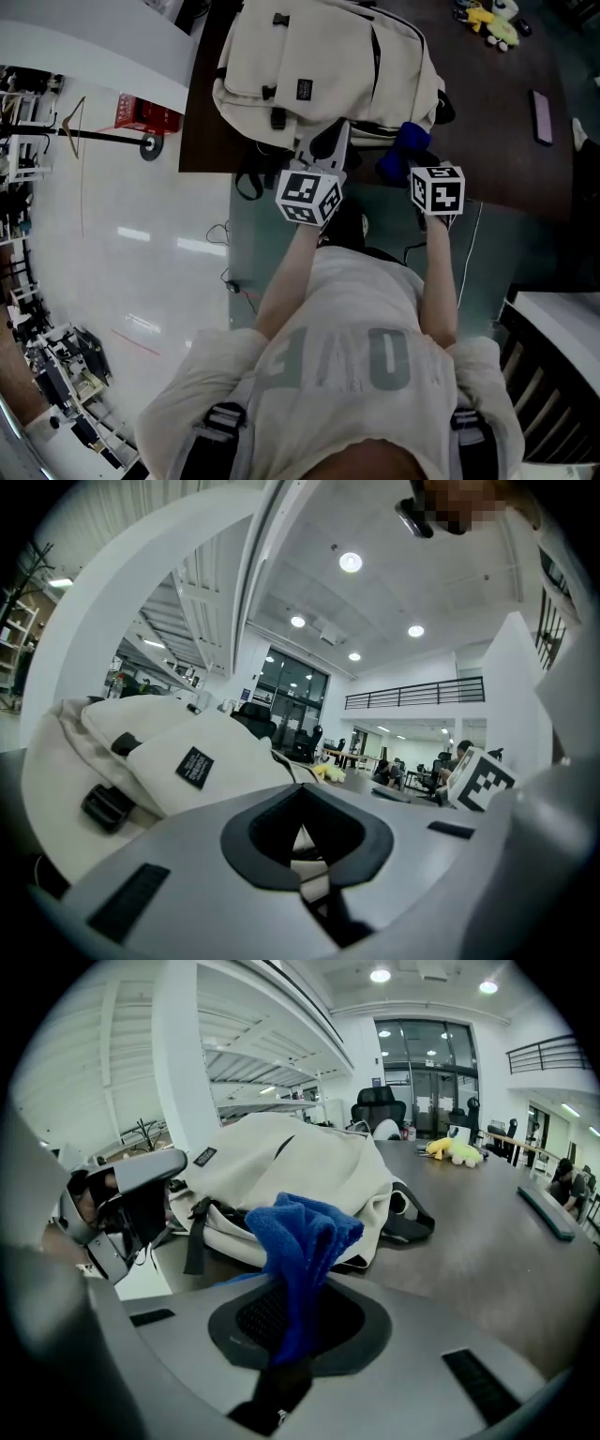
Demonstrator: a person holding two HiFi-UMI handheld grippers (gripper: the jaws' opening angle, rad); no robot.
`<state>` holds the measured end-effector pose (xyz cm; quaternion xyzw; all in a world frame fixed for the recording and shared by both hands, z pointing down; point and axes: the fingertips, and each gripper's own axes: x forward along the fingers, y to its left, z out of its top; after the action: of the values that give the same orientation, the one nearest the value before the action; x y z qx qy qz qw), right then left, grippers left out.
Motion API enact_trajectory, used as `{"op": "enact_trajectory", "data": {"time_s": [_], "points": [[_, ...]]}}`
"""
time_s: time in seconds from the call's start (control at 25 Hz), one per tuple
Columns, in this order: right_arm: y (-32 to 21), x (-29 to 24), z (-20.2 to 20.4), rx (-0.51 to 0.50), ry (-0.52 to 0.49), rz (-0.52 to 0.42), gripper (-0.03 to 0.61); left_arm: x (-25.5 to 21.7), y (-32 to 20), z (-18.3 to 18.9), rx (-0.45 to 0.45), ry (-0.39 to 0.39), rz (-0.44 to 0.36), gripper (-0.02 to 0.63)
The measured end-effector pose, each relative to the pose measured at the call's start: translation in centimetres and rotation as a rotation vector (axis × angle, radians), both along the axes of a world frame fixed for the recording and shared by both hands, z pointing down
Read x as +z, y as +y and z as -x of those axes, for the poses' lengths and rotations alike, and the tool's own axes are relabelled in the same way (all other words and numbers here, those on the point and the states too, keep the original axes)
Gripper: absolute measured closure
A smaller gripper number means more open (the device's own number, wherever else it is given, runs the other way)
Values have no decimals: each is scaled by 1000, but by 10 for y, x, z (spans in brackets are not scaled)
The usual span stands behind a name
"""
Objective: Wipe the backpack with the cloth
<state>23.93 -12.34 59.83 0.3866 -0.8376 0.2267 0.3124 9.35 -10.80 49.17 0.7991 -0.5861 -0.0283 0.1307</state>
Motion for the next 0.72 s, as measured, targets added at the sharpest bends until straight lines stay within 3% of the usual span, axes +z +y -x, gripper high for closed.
{"op": "enact_trajectory", "data": {"time_s": [0.16, 0.32, 0.52, 0.72], "points": [[-1, -26, 3, -44, -118, -15, 537, -20, -18, -22, 52, 9, -44, 611], [-23, -56, -13, -11, -244, -77, 537, -30, -48, -46, 100, 13, -80, 611], [-99, -85, -58, -16, -138, -196, 536, -22, -100, -72, 98, 36, -67, 611], [-199, -107, -58, -123, -64, -282, 536, -16, -143, -84, 70, 24, -44, 611]]}}
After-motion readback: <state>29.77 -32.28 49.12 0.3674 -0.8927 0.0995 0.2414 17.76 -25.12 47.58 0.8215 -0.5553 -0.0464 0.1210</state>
